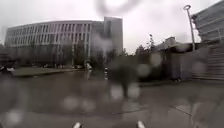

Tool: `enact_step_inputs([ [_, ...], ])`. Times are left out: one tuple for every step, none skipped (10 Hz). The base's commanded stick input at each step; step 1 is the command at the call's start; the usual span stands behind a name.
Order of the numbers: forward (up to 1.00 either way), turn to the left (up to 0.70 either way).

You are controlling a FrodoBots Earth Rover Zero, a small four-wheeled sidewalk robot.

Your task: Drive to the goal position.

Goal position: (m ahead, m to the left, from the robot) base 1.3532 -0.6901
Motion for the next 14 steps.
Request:
enact_step_inputs([
  [0.7,0.0],
  [0.7,0.0],
  [0.7,0.0],
  [0.7,0.0],
  [0.7,0.0],
  [0.7,0.0],
  [0.7,0.0],
  [0.7,0.0],
  [0.7,0.0],
  [0.7,0.0],
  [0.7,0.0],
  [0.7,0.0],
  [0.7,0.0],
  [0.7,0.0],
])
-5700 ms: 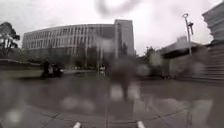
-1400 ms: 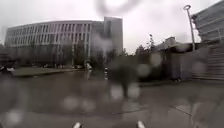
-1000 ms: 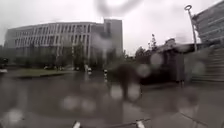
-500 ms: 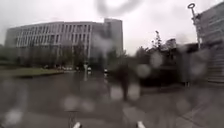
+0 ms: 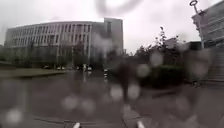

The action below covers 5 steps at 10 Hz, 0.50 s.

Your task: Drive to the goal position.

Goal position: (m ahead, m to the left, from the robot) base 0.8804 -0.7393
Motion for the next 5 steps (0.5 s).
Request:
enact_step_inputs([
  [0.7,0.0],
  [0.7,0.0],
  [0.7,0.0],
  [0.7,0.0],
  [0.7,0.0],
])
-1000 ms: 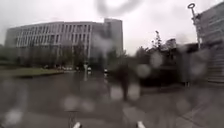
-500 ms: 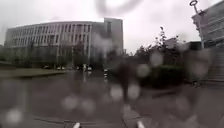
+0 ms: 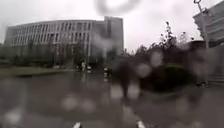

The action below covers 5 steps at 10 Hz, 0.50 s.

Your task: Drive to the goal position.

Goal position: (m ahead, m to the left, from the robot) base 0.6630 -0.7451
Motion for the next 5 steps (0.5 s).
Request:
enact_step_inputs([
  [0.7,0.0],
  [0.7,0.0],
  [0.7,0.0],
  [0.7,0.0],
  [0.7,0.0],
])
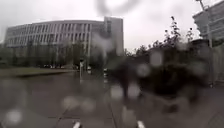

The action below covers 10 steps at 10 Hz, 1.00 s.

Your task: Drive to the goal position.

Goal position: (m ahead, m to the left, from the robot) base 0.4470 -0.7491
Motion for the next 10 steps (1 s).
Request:
enact_step_inputs([
  [0.7,0.0],
  [0.7,0.0],
  [0.7,0.0],
  [0.7,0.0],
  [0.7,0.0],
  [0.7,0.0],
  [0.7,0.0],
  [0.7,0.0],
  [0.7,0.0],
  [0.7,0.0],
])
